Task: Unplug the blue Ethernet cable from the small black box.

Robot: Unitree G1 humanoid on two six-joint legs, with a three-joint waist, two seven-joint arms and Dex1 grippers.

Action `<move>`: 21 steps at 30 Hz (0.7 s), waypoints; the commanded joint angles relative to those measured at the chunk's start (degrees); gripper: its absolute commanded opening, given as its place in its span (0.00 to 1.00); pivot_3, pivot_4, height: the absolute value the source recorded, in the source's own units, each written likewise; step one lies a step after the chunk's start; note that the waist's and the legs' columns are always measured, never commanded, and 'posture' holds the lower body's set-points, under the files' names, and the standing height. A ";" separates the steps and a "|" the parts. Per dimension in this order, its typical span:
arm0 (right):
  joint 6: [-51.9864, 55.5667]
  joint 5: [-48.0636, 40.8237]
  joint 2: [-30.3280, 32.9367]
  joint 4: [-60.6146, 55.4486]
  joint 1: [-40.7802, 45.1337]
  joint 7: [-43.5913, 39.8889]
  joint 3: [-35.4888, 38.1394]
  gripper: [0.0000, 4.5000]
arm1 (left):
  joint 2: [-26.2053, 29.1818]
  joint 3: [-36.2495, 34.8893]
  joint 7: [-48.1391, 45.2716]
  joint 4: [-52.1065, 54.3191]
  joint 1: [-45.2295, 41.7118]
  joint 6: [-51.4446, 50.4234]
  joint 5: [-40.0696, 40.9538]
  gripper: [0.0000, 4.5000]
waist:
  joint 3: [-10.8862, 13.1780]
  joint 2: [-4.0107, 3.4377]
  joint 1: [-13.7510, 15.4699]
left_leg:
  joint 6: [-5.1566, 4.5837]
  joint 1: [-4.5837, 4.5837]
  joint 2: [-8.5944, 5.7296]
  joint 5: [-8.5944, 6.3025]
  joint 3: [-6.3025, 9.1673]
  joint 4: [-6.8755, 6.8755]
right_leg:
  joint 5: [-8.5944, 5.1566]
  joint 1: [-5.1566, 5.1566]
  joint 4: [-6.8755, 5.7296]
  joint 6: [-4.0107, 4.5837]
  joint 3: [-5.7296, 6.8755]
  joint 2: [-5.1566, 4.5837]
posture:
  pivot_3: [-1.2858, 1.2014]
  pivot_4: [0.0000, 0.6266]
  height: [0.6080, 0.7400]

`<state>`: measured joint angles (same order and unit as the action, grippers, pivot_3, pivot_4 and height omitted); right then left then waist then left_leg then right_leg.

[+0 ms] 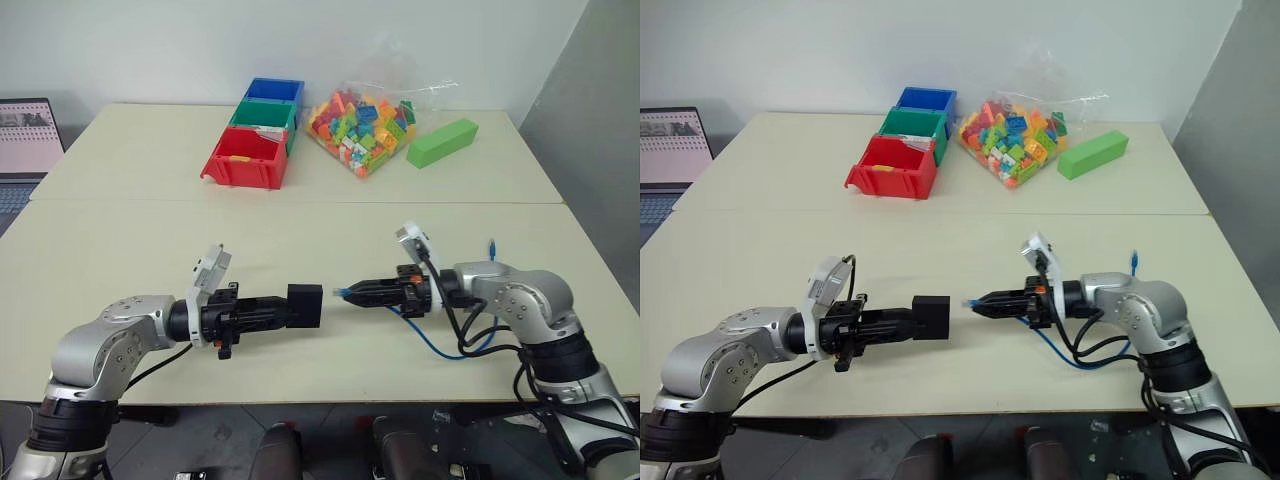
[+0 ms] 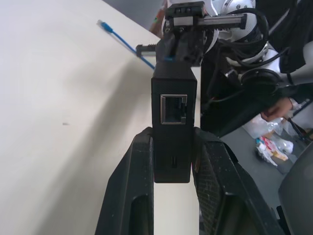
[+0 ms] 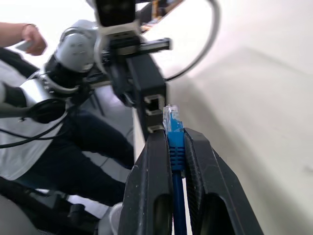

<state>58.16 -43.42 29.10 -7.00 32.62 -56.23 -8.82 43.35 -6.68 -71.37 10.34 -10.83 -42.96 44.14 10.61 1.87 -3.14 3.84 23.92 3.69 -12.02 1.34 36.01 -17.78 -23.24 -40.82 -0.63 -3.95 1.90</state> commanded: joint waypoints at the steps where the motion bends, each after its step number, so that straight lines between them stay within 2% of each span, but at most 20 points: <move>1: -1.26 0.48 0.79 -0.65 -0.69 -0.72 0.80 0.01 | 0.46 -2.73 0.65 1.78 1.08 0.91 1.29 0.17 | 0.01 -0.01 -0.01 | 0.00 0.00 0.00 0.00 0.00 0.00 | 0.00 -0.01 0.00 0.00 -0.01 0.00 | 0.52 0.24 1.00; 5: -9.35 7.67 -1.70 2.88 -1.19 4.95 0.89 0.01 | 0.57 -4.02 2.35 1.55 2.30 1.04 0.83 0.17 | 0.01 -0.02 -0.12 | 0.00 -0.01 0.00 0.00 -0.01 -0.01 | 0.00 -0.01 0.00 0.00 -0.01 0.01 | 0.52 0.24 1.00; 8: -27.20 23.95 -7.26 13.51 1.55 22.45 -0.58 0.01 | -0.70 -5.22 5.81 0.02 2.00 1.70 -0.22 0.17 | -0.01 0.01 -0.29 | 0.00 -0.01 0.01 0.00 0.00 -0.01 | 0.00 -0.02 0.00 -0.01 -0.04 0.01 | 0.52 0.24 1.00; 11: -36.53 33.81 -9.59 21.10 4.11 31.55 -2.00 0.01 | -1.71 -4.95 8.30 -0.46 1.95 2.69 -1.26 0.17 | 0.04 -0.06 -0.21 | 0.01 -0.02 0.00 0.00 -0.08 -0.01 | 0.01 -0.06 -0.02 -0.02 -0.11 0.01 | 0.52 0.24 1.00; 15: -40.53 38.43 -12.49 27.83 6.95 38.00 -0.70 0.01 | -2.59 -4.43 10.09 -1.01 1.34 4.04 -2.43 0.17 | 0.04 -0.06 -0.11 | 0.01 0.06 -0.02 0.00 -0.12 -0.03 | 0.08 -0.08 0.02 0.11 -0.12 -0.02 | 0.52 0.24 1.00; 21: -41.10 39.51 -16.08 37.57 12.05 45.39 4.01 0.01 | -3.86 -3.63 12.15 -3.09 -0.20 7.08 -5.25 0.17 | 0.04 -0.06 -0.13 | 0.02 0.04 -0.01 0.01 -0.11 -0.04 | 0.13 -0.08 -0.01 0.19 -0.13 -0.02 | 0.52 0.24 1.00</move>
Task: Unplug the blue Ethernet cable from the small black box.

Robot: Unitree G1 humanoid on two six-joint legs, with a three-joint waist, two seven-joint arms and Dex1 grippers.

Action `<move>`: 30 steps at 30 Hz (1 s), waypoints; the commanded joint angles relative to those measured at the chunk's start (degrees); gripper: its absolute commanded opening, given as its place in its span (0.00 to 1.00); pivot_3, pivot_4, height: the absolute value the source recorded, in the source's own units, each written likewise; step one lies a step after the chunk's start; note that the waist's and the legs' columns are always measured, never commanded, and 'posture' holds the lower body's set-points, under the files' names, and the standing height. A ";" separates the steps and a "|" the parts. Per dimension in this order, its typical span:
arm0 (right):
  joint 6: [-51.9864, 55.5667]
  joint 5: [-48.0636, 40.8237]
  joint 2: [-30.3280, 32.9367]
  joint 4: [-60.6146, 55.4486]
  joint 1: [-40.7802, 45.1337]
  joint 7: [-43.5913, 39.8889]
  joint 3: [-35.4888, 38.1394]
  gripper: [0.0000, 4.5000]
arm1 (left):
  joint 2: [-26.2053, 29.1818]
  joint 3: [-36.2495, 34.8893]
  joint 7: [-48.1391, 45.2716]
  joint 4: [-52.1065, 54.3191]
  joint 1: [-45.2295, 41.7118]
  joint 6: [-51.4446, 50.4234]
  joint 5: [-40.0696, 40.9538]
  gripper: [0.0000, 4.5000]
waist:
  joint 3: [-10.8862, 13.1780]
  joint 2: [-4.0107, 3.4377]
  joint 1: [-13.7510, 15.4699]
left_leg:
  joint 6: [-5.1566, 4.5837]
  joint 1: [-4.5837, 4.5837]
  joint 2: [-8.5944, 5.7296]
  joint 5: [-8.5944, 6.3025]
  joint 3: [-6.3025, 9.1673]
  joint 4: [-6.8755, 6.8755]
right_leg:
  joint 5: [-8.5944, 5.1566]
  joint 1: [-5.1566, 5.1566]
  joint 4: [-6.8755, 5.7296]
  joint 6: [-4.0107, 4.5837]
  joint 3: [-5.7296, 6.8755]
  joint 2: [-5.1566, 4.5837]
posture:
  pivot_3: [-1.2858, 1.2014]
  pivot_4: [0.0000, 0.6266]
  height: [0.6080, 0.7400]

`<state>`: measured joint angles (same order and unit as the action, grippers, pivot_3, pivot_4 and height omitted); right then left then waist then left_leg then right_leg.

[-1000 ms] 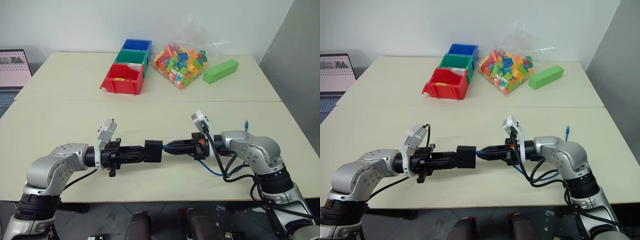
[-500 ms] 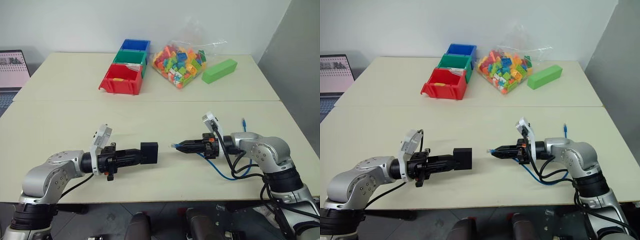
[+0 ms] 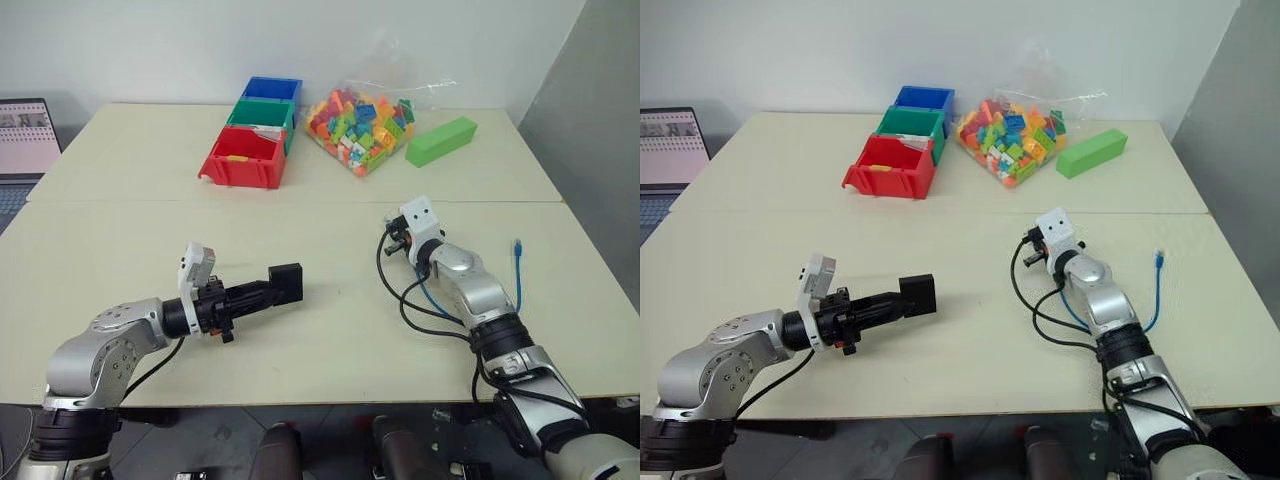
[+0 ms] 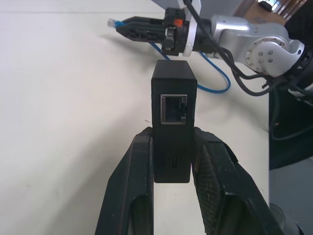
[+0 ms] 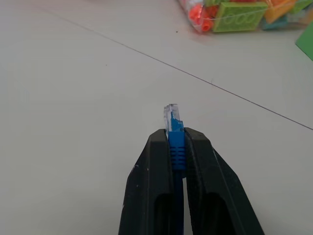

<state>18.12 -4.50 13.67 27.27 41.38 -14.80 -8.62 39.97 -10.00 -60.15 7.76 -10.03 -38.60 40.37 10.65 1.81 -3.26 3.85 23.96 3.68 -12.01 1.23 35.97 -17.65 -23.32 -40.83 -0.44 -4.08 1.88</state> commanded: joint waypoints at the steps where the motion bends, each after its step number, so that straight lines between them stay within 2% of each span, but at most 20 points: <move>1: -1.26 0.74 -0.91 4.43 3.87 4.61 4.33 0.17 | -0.68 -0.21 1.09 -0.74 -1.14 3.11 -1.80 0.17 | 0.00 0.00 -0.01 | 0.00 0.00 0.00 0.00 0.00 0.00 | 0.01 0.00 -0.01 0.03 0.00 0.00 | 0.52 0.24 1.00; 5: -2.24 0.77 -1.57 6.77 4.86 4.86 5.96 0.38 | -1.97 -0.40 2.29 -1.30 -1.62 4.07 -2.45 0.17 | 0.00 0.00 0.00 | 0.00 0.01 0.00 0.00 -0.01 0.00 | 0.03 0.00 0.01 0.06 0.00 0.00 | 0.52 0.24 1.00; 9: -3.29 0.01 -1.13 2.21 3.37 3.05 7.18 0.59 | -3.86 -0.81 5.26 -3.28 -2.96 6.52 -4.51 0.17 | 0.00 0.00 0.00 | 0.00 0.00 0.00 0.00 -0.01 0.00 | 0.03 0.00 -0.01 0.06 -0.01 -0.01 | 0.52 0.24 1.00; 13: -2.39 -1.30 0.72 -8.34 0.12 -3.23 6.05 0.82 | -7.16 -1.66 11.92 -7.48 -6.75 11.42 -8.45 0.17 | 0.00 -0.01 0.08 | 0.00 0.02 0.00 0.00 0.01 0.00 | 0.02 0.00 -0.02 0.03 0.01 -0.01 | 0.52 0.24 1.00; 16: 2.36 -5.23 2.88 -20.03 -3.11 -13.21 2.89 0.98 | -10.14 -2.31 21.76 -15.14 -12.27 18.81 -15.37 0.17 | 0.00 0.00 0.49 | 0.00 0.02 -0.01 0.00 0.02 0.01 | 0.02 0.01 -0.02 0.02 0.03 -0.01 | 0.52 0.24 1.00; 18: 6.51 -9.29 6.51 -31.68 -6.12 -22.43 -1.98 1.00 | -12.13 -2.75 28.40 -23.96 -17.45 26.06 -20.04 0.17 | 0.00 -0.01 0.67 | 0.00 0.03 0.01 0.00 0.07 0.03 | 0.01 0.03 -0.01 0.00 0.07 0.01 | 0.52 0.24 1.00; 20: 11.03 -12.42 8.83 -40.11 -8.04 -27.19 -4.79 1.00 | -13.59 -2.59 32.62 -32.04 -21.54 33.46 -23.88 0.17 | 0.00 0.00 0.99 | 0.00 0.02 -0.02 0.00 0.06 0.02 | 0.01 0.03 -0.03 0.00 0.11 0.00 | 0.52 0.24 1.00; 25: 16.23 -11.86 8.43 -42.81 -7.48 -24.90 -5.66 1.00 | -15.01 -0.72 38.02 -47.99 -26.91 46.17 -30.93 0.17 | -0.02 0.03 0.97 | 0.00 0.02 -0.03 0.00 0.01 0.06 | 0.05 0.05 0.00 -0.04 0.23 0.00 | 0.52 0.24 1.00; 30: 19.05 -10.33 7.26 -42.93 -6.21 -22.33 -6.24 1.00 | -16.53 -1.13 39.35 -57.65 -29.17 50.58 -31.75 0.17 | -0.02 0.04 1.31 | 0.00 0.05 -0.05 0.00 0.01 0.08 | 0.09 0.05 0.01 -0.07 0.28 -0.02 | 0.52 0.24 1.00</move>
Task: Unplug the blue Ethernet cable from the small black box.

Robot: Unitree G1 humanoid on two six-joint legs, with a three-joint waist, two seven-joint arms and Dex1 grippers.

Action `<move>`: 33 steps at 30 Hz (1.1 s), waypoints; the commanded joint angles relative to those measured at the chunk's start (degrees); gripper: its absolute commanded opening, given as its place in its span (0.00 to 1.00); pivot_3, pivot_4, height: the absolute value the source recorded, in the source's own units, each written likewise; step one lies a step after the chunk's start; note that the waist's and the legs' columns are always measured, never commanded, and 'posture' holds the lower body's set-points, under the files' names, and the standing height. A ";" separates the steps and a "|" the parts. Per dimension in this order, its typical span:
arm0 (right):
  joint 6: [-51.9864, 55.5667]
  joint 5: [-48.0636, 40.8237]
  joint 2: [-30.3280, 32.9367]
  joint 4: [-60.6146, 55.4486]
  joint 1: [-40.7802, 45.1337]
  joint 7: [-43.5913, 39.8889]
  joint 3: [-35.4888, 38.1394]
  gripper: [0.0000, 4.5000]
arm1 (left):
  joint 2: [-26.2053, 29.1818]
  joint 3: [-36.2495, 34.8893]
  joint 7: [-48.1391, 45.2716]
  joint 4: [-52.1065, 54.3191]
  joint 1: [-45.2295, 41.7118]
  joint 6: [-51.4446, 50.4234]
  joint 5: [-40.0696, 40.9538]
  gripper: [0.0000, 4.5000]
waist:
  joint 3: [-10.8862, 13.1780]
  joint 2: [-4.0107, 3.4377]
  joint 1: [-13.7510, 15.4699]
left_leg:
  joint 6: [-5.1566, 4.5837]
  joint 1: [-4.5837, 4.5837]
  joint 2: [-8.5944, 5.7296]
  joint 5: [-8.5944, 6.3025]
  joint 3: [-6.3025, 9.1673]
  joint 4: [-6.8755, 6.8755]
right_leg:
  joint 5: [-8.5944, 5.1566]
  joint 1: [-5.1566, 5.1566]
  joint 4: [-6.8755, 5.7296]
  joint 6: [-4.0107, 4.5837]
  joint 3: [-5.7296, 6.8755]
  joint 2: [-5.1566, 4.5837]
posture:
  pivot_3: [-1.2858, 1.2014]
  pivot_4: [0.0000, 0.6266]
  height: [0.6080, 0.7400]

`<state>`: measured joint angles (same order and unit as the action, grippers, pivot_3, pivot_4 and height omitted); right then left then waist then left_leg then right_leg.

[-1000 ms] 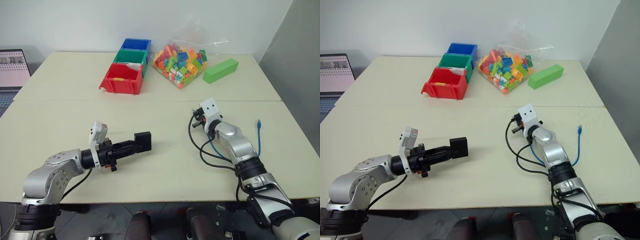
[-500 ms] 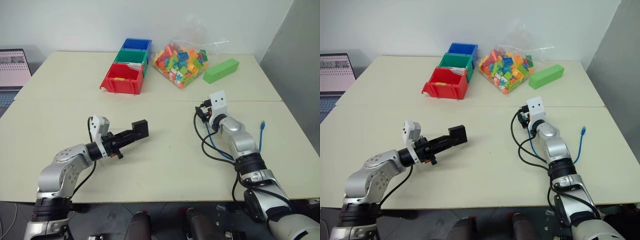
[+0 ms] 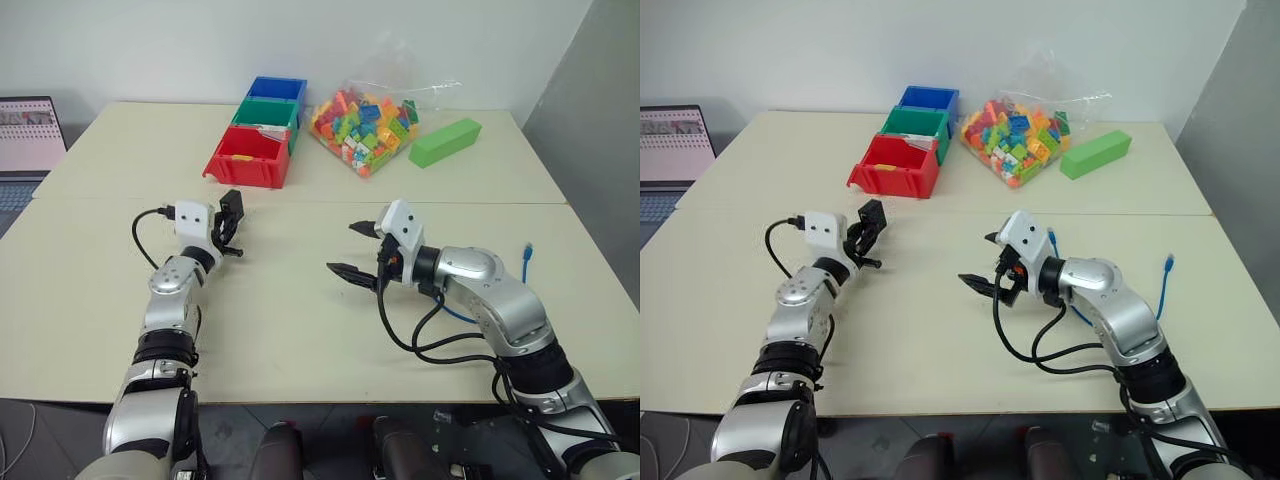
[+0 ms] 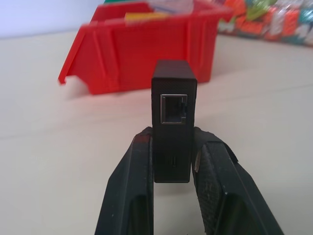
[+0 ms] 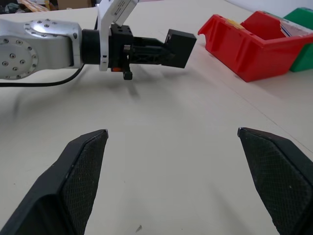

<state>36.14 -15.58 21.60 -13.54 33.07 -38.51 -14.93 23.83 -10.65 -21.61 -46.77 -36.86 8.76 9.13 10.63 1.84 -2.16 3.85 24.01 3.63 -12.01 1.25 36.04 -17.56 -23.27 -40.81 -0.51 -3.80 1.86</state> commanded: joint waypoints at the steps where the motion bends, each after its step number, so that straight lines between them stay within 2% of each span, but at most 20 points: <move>1: 1.45 0.94 -0.90 -2.21 2.21 1.70 0.08 1.00 | -0.54 -0.76 0.61 -4.45 -2.43 3.42 -0.34 0.17 | 0.00 0.00 0.30 | 0.00 0.00 0.00 0.00 0.01 0.00 | 0.01 0.00 0.00 0.01 0.02 0.00 | 0.52 0.24 1.00; 5: 2.66 1.08 -1.59 -2.63 2.45 2.42 0.26 1.00 | -0.50 -1.19 -0.39 -7.66 -2.33 4.36 -0.09 0.17 | -0.01 0.01 0.28 | 0.00 -0.03 0.00 0.00 0.00 0.00 | -0.02 0.02 -0.01 -0.03 0.03 0.00 | 0.52 0.24 1.00; 7: 3.05 1.05 -1.77 -2.83 2.45 2.60 0.25 1.00 | -0.40 -1.76 -1.74 -8.11 -1.88 4.09 0.67 0.33 | -0.01 0.01 0.25 | 0.00 -0.03 0.01 0.00 0.00 0.00 | -0.02 0.02 -0.02 -0.03 0.03 0.01 | 0.52 0.24 1.00; 12: 3.60 0.90 -1.83 -3.01 2.50 2.58 0.38 1.00 | -0.46 -2.34 -2.94 -7.55 -1.08 4.00 1.33 0.54 | -0.01 0.01 0.22 | 0.01 -0.03 0.01 0.00 0.00 -0.01 | -0.02 0.02 -0.02 -0.03 0.04 0.01 | 0.52 0.24 1.00; 14: 3.72 0.84 -1.85 -3.11 2.48 2.55 0.41 1.00 | -0.45 -2.64 -3.19 -6.47 -0.34 3.24 1.70 0.66 | -0.01 0.01 0.18 | 0.01 -0.04 0.01 0.00 0.00 -0.01 | -0.01 0.02 -0.02 -0.03 0.03 0.01 | 0.52 0.24 1.00; 16: 3.92 0.71 -1.92 -3.29 2.35 2.52 0.40 1.00 | -0.32 -2.73 -3.55 -3.91 1.40 1.66 2.06 0.73 | -0.01 0.01 0.08 | 0.01 -0.05 0.01 0.00 0.00 -0.01 | -0.01 0.02 -0.03 -0.02 0.03 0.01 | 0.52 0.24 1.00; 18: 4.06 0.73 -1.96 -3.56 1.95 2.62 0.31 1.00 | -0.16 -2.83 -3.97 0.52 4.10 -1.07 2.77 0.85 | -0.01 0.01 -0.08 | 0.01 -0.06 0.02 0.00 -0.01 -0.01 | -0.01 0.02 -0.04 -0.02 0.01 0.01 | 0.52 0.24 1.00; 23: 4.50 0.10 -1.91 -4.48 -1.67 3.49 1.69 1.00 | 1.93 -2.37 -3.76 21.11 14.86 -13.80 4.05 0.85 | -0.02 0.01 -0.75 | 0.01 -0.08 0.04 0.01 -0.03 -0.04 | 0.00 0.04 -0.04 0.00 -0.05 0.00 | 0.52 0.24 1.00; 27: 1.86 0.04 -1.08 -4.89 -6.06 3.87 4.12 1.00 | 7.50 -1.72 -7.36 37.42 24.00 -20.66 3.75 0.85 | -0.04 0.05 -1.23 | 0.02 -0.15 0.06 0.01 -0.04 -0.06 | -0.04 0.05 -0.06 -0.05 -0.14 -0.01 | 0.52 0.24 1.00; 33: -1.69 -2.11 1.71 -4.35 -11.68 1.60 9.52 1.00 | 14.06 -6.78 -12.56 47.26 29.72 -26.69 9.04 0.85 | -0.02 0.03 -0.82 | 0.02 -0.11 0.05 0.01 0.06 -0.07 | -0.13 0.05 -0.04 -0.21 -0.18 -0.02 | 0.52 0.24 1.00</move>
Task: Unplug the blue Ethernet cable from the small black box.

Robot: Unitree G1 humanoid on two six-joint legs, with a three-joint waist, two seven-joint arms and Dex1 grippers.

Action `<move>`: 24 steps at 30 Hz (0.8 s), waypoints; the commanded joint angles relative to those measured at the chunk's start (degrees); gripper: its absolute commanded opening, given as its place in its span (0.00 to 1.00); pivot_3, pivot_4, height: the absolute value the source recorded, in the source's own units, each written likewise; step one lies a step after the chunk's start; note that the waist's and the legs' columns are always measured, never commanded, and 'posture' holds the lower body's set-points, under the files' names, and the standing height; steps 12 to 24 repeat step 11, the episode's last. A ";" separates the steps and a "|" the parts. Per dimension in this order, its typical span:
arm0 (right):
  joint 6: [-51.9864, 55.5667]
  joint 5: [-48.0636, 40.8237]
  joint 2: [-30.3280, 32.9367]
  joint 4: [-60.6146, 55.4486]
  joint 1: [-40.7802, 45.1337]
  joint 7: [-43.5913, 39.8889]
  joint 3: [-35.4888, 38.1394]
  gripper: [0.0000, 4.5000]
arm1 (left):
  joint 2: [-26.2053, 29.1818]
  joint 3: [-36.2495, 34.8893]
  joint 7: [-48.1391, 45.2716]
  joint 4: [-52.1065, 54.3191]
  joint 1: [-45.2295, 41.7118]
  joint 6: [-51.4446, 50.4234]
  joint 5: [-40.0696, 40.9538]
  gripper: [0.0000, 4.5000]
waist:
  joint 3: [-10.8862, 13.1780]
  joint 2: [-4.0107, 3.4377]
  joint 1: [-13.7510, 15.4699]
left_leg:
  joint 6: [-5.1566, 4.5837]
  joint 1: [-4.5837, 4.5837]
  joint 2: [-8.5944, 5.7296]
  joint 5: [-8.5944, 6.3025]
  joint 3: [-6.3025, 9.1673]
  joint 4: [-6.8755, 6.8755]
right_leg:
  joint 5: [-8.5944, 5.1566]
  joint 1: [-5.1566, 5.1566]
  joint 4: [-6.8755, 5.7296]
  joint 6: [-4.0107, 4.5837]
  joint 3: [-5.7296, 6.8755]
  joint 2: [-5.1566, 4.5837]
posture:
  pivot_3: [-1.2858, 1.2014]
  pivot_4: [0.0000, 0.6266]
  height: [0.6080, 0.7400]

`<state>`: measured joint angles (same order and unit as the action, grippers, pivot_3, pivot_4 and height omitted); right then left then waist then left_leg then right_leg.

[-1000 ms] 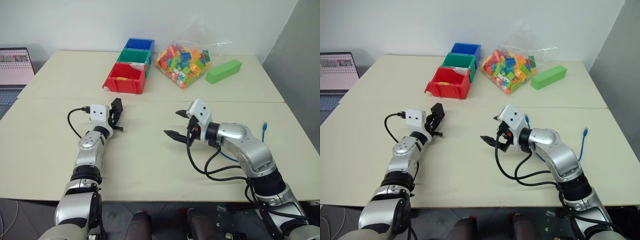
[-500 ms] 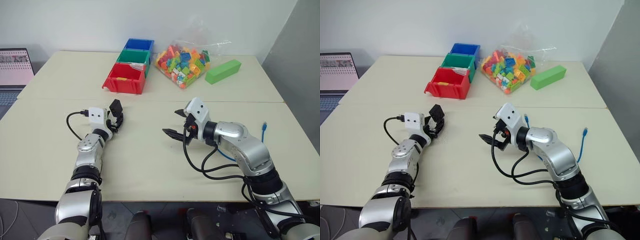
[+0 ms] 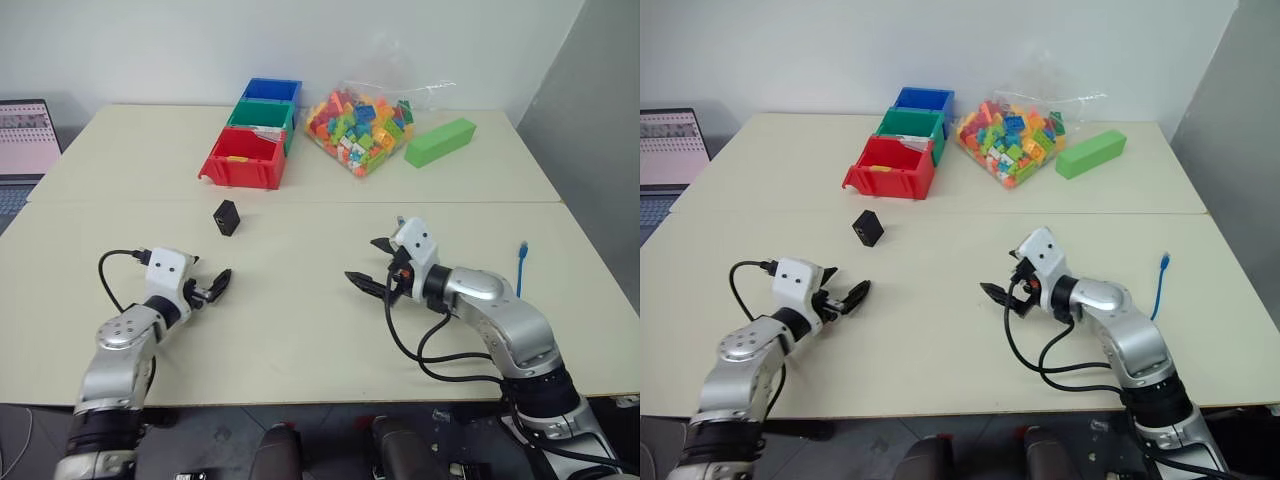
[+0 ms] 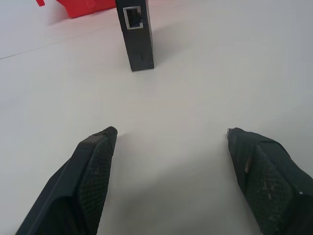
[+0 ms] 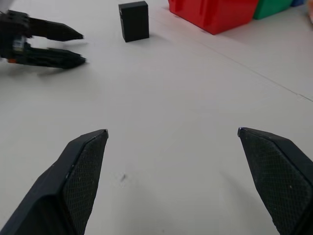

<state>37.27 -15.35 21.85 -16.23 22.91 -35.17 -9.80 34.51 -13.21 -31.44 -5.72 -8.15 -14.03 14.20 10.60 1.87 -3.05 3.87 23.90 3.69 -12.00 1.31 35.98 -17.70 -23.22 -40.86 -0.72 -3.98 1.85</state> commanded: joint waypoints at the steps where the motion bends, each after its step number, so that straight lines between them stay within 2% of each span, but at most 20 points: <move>1: -3.26 -2.60 1.88 -1.54 -2.07 -2.02 4.99 1.00 | 4.01 -4.89 -3.30 7.25 1.67 -4.96 4.80 0.85 | 0.00 0.01 0.13 | 0.00 0.00 0.00 0.00 0.00 0.00 | 0.00 0.00 0.02 0.00 0.00 0.00 | 0.52 0.24 1.00; 7: -3.23 -5.93 5.83 -1.20 -3.71 -6.32 8.69 1.00 | 8.54 -8.85 -8.62 15.36 6.41 -11.88 10.80 0.85 | 0.02 -0.02 -0.07 | -0.01 -0.01 0.01 -0.01 -0.04 -0.02 | -0.01 -0.01 0.06 -0.01 -0.02 0.00 | 0.52 0.24 1.00; 24: -3.24 -6.49 7.08 -0.15 -3.32 -7.10 9.40 1.00 | 8.72 -9.39 -8.91 17.31 6.48 -13.90 12.37 0.85 | 0.02 -0.02 -0.07 | -0.01 -0.01 0.01 -0.01 -0.01 -0.01 | -0.02 0.00 0.06 -0.01 -0.02 0.00 | 0.52 0.24 1.00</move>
